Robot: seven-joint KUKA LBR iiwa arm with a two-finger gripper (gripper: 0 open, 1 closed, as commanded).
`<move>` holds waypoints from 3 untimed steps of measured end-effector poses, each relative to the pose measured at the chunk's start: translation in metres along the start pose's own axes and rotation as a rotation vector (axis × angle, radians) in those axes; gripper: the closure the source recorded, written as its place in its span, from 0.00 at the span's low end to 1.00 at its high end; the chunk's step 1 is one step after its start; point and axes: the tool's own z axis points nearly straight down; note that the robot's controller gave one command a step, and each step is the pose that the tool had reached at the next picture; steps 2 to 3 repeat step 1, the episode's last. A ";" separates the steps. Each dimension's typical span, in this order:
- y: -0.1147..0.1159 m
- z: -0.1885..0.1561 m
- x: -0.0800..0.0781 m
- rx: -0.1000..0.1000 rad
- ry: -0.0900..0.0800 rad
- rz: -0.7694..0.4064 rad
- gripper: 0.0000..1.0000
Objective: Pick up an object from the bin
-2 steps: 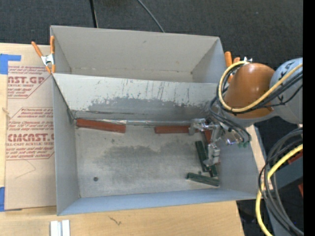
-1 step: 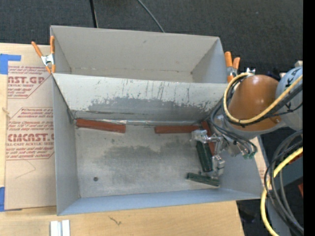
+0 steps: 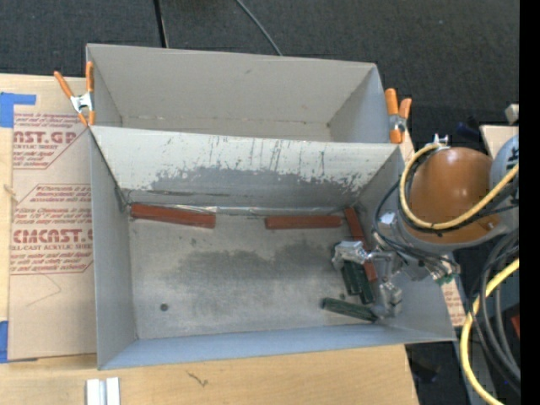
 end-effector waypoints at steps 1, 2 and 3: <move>-0.021 0.013 -0.061 -0.038 0.044 -0.322 1.00; -0.021 0.013 -0.061 -0.038 0.044 -0.322 1.00; -0.021 0.013 -0.061 -0.038 0.044 -0.322 1.00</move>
Offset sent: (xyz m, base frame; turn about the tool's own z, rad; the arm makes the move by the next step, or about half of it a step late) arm 0.0000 0.0000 0.0000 0.0000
